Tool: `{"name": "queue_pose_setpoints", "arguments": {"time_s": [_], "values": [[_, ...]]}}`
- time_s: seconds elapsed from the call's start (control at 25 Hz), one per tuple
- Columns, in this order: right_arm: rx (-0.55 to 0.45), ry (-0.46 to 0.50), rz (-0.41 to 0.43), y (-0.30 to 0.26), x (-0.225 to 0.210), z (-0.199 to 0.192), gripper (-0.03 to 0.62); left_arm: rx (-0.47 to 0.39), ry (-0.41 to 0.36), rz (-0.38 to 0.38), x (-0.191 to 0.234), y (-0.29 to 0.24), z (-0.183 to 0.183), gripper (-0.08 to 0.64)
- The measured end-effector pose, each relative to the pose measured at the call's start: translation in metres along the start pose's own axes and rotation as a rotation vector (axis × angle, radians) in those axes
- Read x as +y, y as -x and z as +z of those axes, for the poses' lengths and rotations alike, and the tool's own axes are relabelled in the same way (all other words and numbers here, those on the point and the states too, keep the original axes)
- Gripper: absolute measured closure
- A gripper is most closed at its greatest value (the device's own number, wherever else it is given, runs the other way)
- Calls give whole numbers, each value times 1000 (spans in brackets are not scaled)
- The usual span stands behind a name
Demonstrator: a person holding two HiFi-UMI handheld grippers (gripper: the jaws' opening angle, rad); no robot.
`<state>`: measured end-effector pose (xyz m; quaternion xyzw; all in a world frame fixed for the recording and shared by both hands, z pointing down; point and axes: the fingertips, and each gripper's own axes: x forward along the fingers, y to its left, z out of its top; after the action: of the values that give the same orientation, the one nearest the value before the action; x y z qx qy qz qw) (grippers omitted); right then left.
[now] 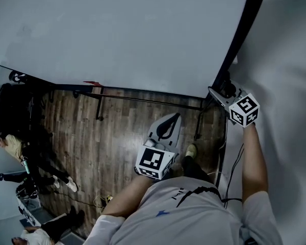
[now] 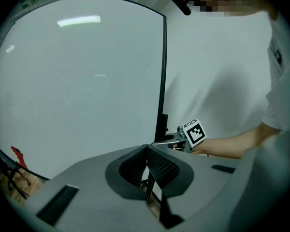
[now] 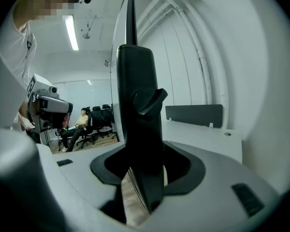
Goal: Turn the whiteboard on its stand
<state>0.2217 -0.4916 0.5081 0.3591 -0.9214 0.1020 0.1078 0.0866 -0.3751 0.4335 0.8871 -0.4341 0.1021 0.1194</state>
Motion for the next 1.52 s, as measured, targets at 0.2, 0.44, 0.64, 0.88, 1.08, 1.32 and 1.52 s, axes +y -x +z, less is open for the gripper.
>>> {"name": "queue_pose_setpoints", "arguments": {"time_s": [0.2,0.44,0.64,0.88,1.08,1.32,1.52], "values": [[-17,-16,-14,6,25,-26,402,-6,3,7,9,40,-33,549],[-12,-31,-52,9,73,-30,402,-14,13,-25,24,111,-53,549],[-20,-60,-146,11,89,-39,397,-21,10,-55,35,167,-78,549],[6,-84,-167,20,121,-63,393,-13,7,-89,31,219,-114,549],[4,-87,-181,29,167,-57,393,-26,11,-133,25,238,-104,549],[-5,-86,-183,43,213,-77,396,-23,14,-153,-3,252,-118,549],[-6,-78,-186,46,231,-80,397,-20,16,-142,-24,260,-121,549]]}}
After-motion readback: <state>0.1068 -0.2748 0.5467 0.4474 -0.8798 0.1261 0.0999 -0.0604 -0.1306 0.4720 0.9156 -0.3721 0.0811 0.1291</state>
